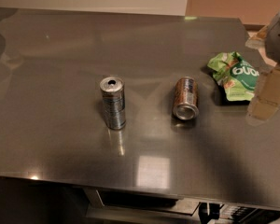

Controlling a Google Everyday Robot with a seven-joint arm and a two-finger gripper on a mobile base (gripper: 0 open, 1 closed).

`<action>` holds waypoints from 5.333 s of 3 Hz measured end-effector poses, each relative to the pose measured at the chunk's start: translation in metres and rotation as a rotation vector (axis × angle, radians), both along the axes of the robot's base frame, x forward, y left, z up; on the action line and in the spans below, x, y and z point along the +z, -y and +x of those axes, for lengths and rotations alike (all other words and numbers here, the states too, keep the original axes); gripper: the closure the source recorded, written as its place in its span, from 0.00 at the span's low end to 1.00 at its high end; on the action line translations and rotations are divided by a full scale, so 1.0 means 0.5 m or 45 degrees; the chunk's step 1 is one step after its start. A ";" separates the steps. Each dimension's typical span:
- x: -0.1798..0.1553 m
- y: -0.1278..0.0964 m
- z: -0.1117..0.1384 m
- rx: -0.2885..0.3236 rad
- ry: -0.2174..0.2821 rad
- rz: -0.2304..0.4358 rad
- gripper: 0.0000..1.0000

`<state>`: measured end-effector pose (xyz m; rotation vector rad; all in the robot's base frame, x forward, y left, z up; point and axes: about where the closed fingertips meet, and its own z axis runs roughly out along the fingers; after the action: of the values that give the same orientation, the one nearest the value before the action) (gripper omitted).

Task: Pick orange can

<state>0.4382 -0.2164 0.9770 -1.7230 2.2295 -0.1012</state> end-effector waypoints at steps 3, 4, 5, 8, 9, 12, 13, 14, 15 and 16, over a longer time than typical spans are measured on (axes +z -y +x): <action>-0.012 -0.013 0.044 0.130 0.000 0.000 0.00; -0.045 -0.039 0.092 0.319 0.000 0.006 0.00; -0.067 -0.069 0.129 0.549 0.001 0.015 0.00; -0.151 -0.135 0.203 1.259 -0.027 -0.022 0.00; -0.180 -0.147 0.214 1.392 -0.032 -0.054 0.00; -0.259 -0.160 0.194 1.701 -0.096 -0.256 0.16; -0.264 -0.159 0.189 1.749 -0.132 -0.315 0.36; -0.254 -0.159 0.192 1.784 -0.163 -0.354 0.60; -0.214 -0.164 0.195 1.790 -0.143 -0.340 0.83; -0.148 -0.185 0.203 1.757 -0.064 -0.321 1.00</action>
Offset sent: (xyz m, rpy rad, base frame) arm 0.0076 0.0016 -0.0027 -0.0121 0.0179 0.0451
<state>0.5395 -0.1240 0.9028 -2.9579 0.6459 -0.0052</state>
